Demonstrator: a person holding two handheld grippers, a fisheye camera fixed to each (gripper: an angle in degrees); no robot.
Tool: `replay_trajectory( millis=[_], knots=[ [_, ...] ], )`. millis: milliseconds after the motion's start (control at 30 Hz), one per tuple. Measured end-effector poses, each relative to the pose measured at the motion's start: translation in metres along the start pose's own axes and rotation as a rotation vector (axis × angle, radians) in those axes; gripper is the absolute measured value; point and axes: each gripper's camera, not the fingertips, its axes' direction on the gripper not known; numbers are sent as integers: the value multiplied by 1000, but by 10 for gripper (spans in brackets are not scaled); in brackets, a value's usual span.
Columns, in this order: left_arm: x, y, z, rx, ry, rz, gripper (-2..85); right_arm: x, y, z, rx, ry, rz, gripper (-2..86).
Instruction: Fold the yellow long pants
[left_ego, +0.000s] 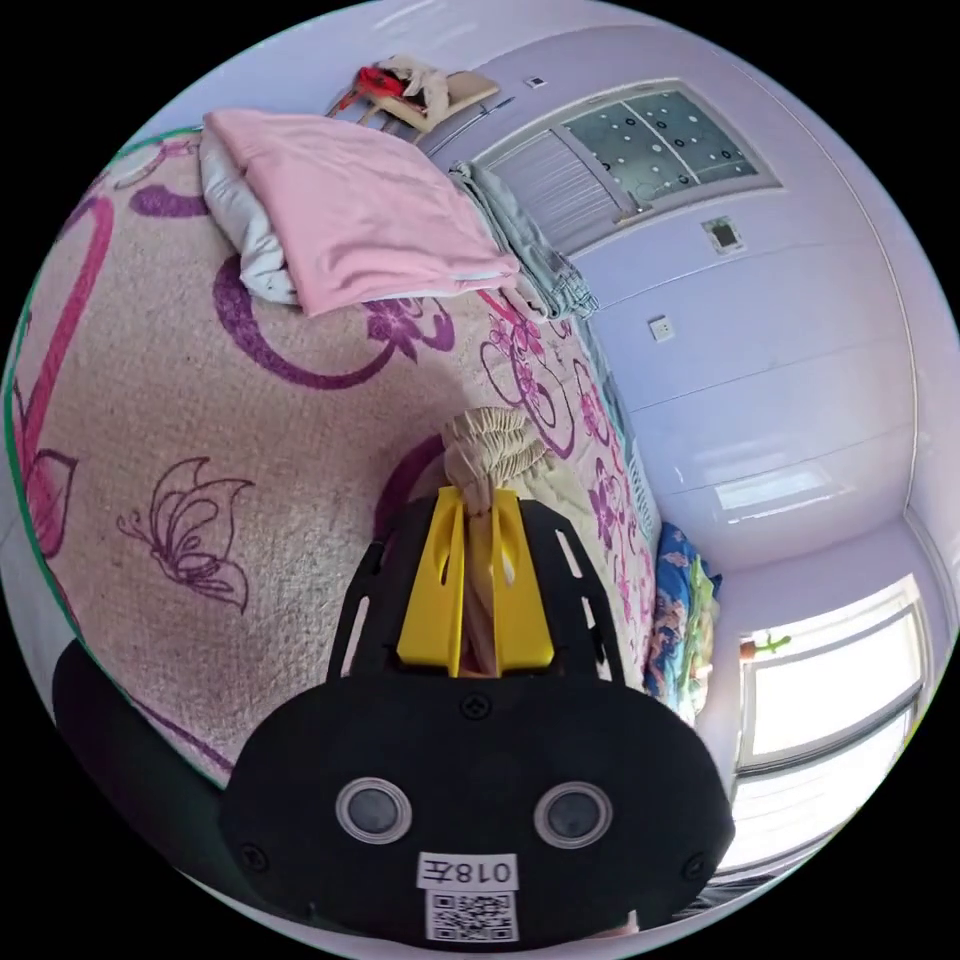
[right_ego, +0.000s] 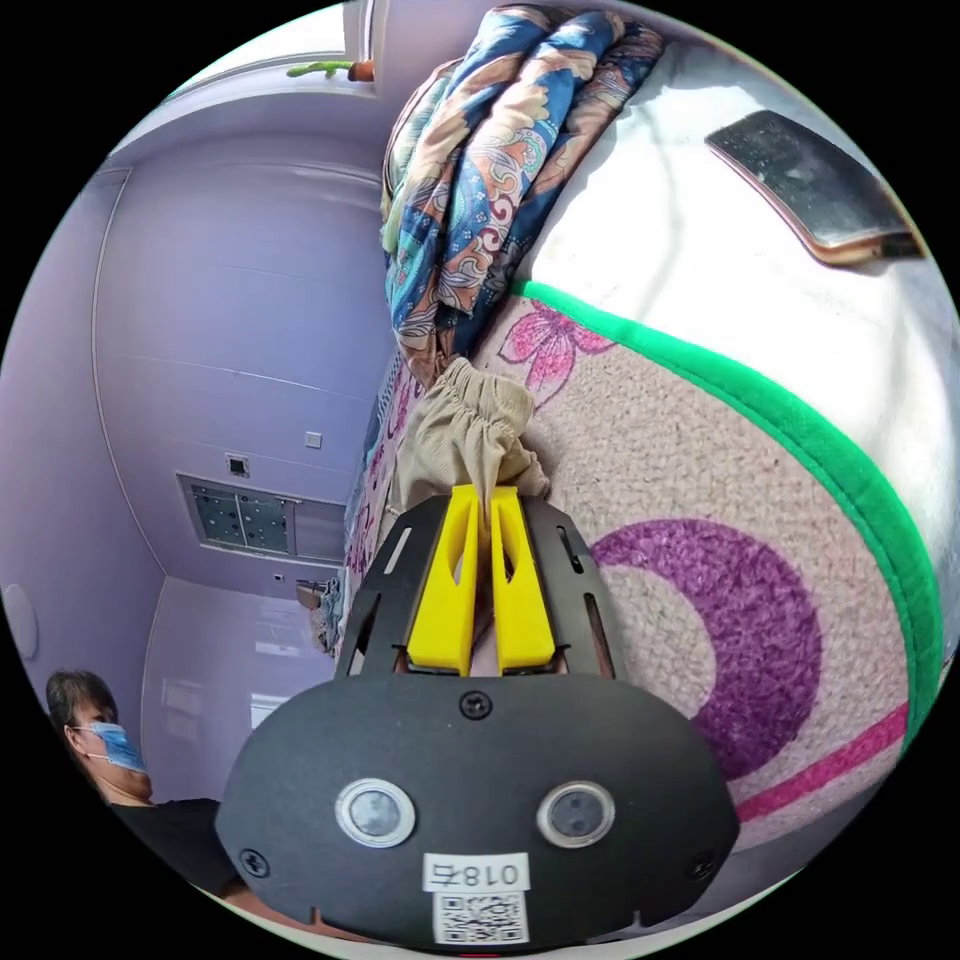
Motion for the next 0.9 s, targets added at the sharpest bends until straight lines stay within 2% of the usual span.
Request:
replay_trajectory(
  millis=[133,300,400,467,500,567,667,800,867,900],
  knots=[
    [-4,-4,-7,1,65,-7,122,-2,21,13,59,-50,100,8],
    [-7,7,-86,190,55,54,139,-48,43,20,94,11,47,8],
    [-21,14,-120,208,88,85,135,-128,59,38,53,96,-219,8],
    [-27,19,-134,196,88,108,134,-218,94,73,-45,175,-523,8],
    [-31,22,-140,182,84,122,134,-241,107,84,-77,198,-606,8],
    [-37,27,-146,171,83,132,133,-323,183,138,-191,315,-929,9],
    [-45,35,-141,126,90,142,131,-382,304,211,-263,461,-1268,12],
    [-62,44,-115,47,136,94,133,-383,444,303,-343,605,-1576,23],
    [-69,46,-103,4,173,66,135,-352,510,363,-502,772,-1705,44],
    [-71,46,-95,-22,194,53,138,-344,523,373,-515,827,-1742,46]
  ],
)
